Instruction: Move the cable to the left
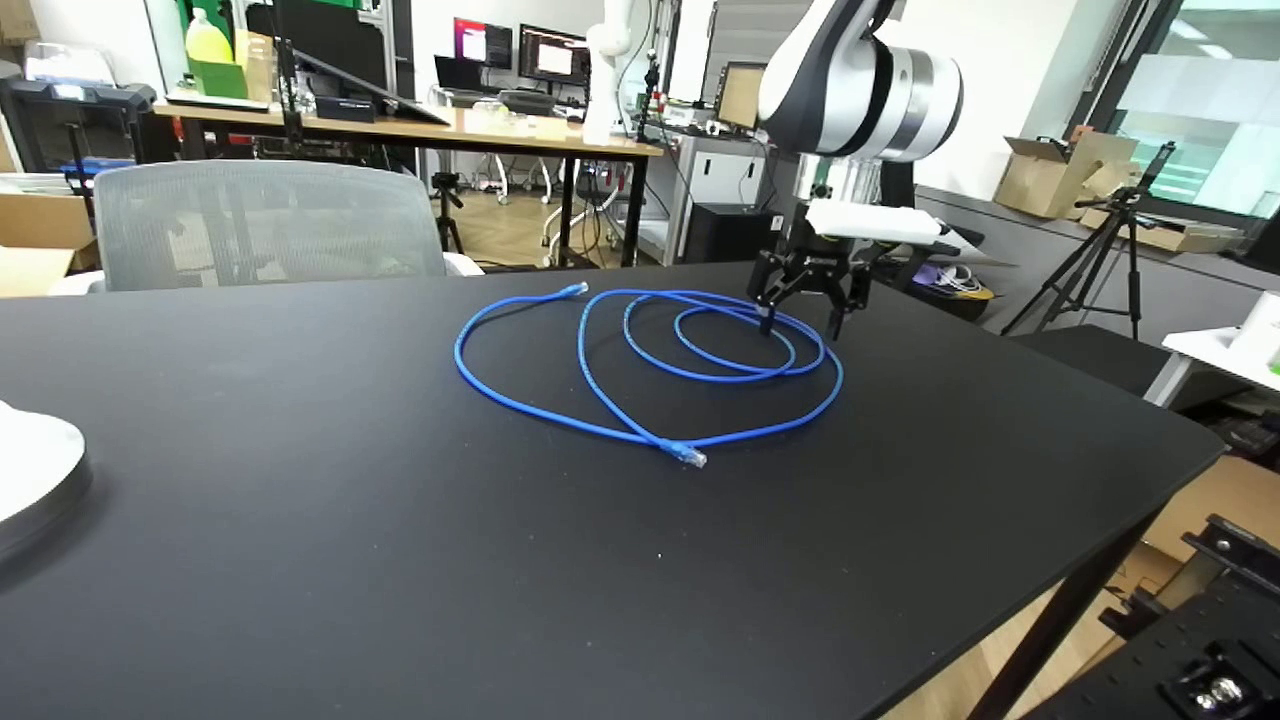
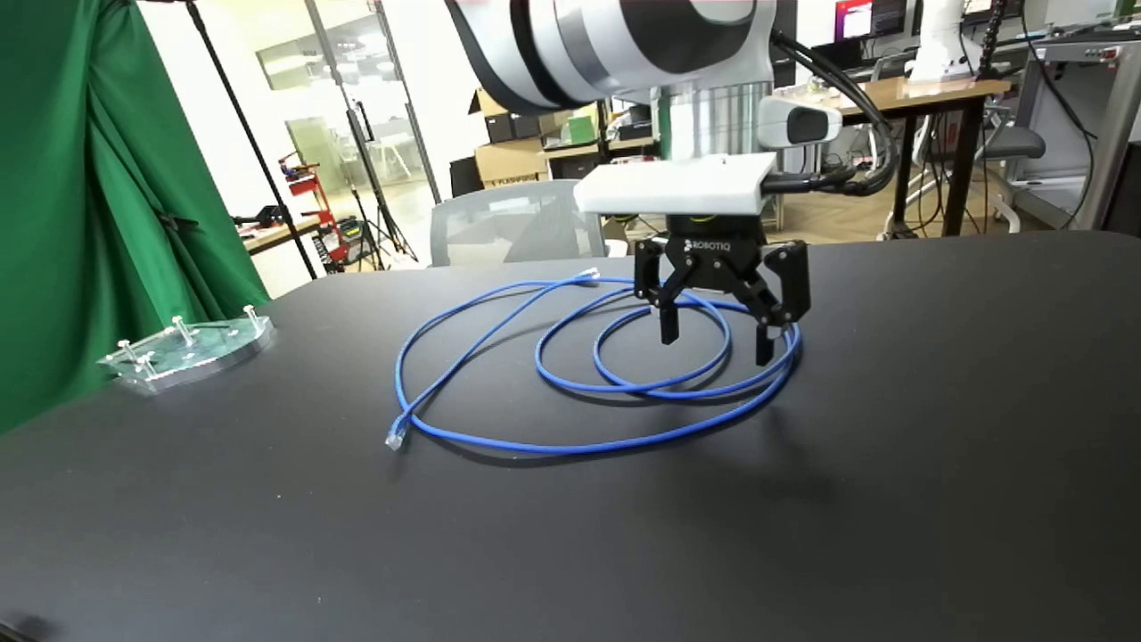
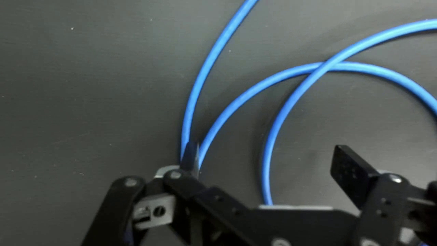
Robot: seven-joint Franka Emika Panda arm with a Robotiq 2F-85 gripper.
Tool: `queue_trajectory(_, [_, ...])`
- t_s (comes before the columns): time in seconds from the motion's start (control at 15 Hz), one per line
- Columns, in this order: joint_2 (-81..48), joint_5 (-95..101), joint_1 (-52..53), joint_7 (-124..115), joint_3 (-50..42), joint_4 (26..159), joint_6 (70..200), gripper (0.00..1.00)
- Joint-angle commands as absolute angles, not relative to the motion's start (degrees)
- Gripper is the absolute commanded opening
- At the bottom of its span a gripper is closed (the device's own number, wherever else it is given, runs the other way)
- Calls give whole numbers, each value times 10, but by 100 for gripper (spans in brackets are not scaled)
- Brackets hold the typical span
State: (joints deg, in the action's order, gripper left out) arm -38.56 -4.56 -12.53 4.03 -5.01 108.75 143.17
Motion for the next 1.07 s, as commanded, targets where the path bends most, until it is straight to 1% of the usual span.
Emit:
queue_trajectory(0.0, [-388, -47, -115, 12, -56, 1072, 1424, 75])
queue_trajectory(0.07, [-388, -47, -114, 10, -56, 1071, 1424, 75])
queue_trajectory(0.13, [-389, -47, -113, 7, -56, 1070, 1423, 68])
queue_trajectory(0.2, [-391, -47, -111, 3, -57, 1069, 1421, 60])
queue_trajectory(0.53, [-394, -43, -104, -11, -61, 1063, 1395, 27])
queue_trajectory(0.73, [-396, -39, -101, -17, -65, 1060, 1372, 5])
queue_trajectory(0.8, [-396, -42, -102, -16, -65, 1061, 1364, 1])
queue_trajectory(0.87, [-396, -43, -102, -17, -66, 1061, 1357, 0])
queue_trajectory(1.0, [-395, -45, -104, -17, -66, 1061, 1346, 0])
